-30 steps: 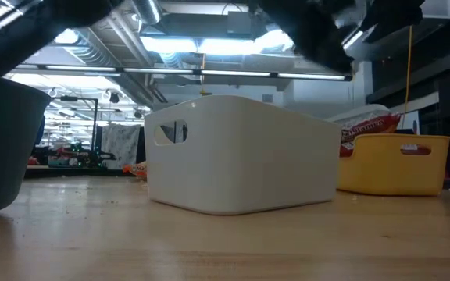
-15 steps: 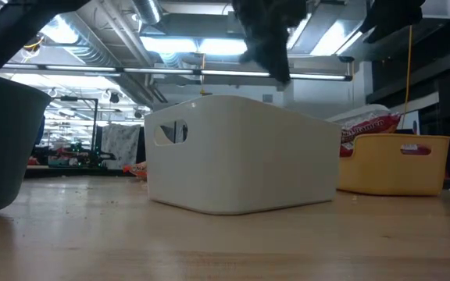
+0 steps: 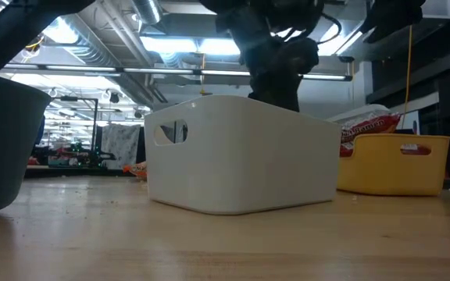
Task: Sort Maruchan noodles
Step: Put the red noodle pack into the yellow bin, then put the orange noodle pack into the white bin
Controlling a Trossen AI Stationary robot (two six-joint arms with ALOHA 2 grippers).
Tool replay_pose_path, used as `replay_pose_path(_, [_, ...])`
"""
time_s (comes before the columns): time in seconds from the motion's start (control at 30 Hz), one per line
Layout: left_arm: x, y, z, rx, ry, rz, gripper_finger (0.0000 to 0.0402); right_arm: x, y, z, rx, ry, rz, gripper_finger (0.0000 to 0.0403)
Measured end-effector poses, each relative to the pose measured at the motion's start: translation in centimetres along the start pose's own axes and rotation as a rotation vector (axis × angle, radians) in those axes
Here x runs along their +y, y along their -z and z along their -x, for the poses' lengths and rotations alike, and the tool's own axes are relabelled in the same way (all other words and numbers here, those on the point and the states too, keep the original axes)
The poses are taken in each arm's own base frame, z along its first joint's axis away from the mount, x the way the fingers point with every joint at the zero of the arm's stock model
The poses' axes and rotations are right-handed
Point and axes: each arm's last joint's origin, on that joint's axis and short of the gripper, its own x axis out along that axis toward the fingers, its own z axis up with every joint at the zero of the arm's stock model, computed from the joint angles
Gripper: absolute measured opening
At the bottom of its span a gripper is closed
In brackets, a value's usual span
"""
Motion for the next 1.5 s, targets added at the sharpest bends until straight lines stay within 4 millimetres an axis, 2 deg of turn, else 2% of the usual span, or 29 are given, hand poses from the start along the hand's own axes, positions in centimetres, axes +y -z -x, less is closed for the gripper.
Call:
replay_pose_path(0.13, [0.1,0.4,-1.0,0.010,0.008,0.006,0.0000,0.0,0.0,0.0,0.000,0.000,0.000,0.0277])
replay_pose_path(0.27, [0.3,-0.1,-1.7,-0.083,-0.001,0.029,0.0000,0.0,0.0,0.0,-0.004,0.007,0.004,0.0277])
replay_pose_path(0.47, [1.1,-0.1,-2.9,-0.105,-0.013,0.057,0.0000,0.0,0.0,0.0,-0.004,0.009,0.021,0.0277])
replay_pose_path(0.73, [2.6,-1.5,-3.8,-0.254,-0.055,0.086,0.0000,-0.1,0.0,0.0,-0.010,0.025,0.023,0.0277])
replay_pose_path(0.93, [3.2,-2.4,-3.5,-0.350,-0.091,0.101,0.0000,-0.1,0.0,0.0,-0.010,0.026,0.025,0.0277])
replay_pose_path(1.03, [4.1,-2.6,-3.4,-0.370,-0.133,0.119,0.0000,-0.1,0.0,0.0,-0.011,0.027,0.025,0.0277])
replay_pose_path(1.17, [5.1,-2.5,-3.4,-0.349,-0.145,0.132,0.0000,-0.1,0.0,0.0,-0.011,0.028,0.025,0.0277])
replay_pose_path(1.33, [5.2,-2.0,-3.4,-0.293,-0.154,0.132,0.0000,-0.1,0.0,0.0,-0.011,0.026,0.041,0.0277])
replay_pose_path(1.43, [5.5,-1.5,-2.4,-0.228,-0.167,0.137,0.0000,-0.1,-0.1,0.0,-0.011,0.025,0.050,0.0277])
replay_pose_path(1.5, [5.9,-1.4,-0.7,-0.181,-0.162,0.142,0.0000,-0.1,-0.1,0.0,-0.012,0.024,0.051,0.0277])
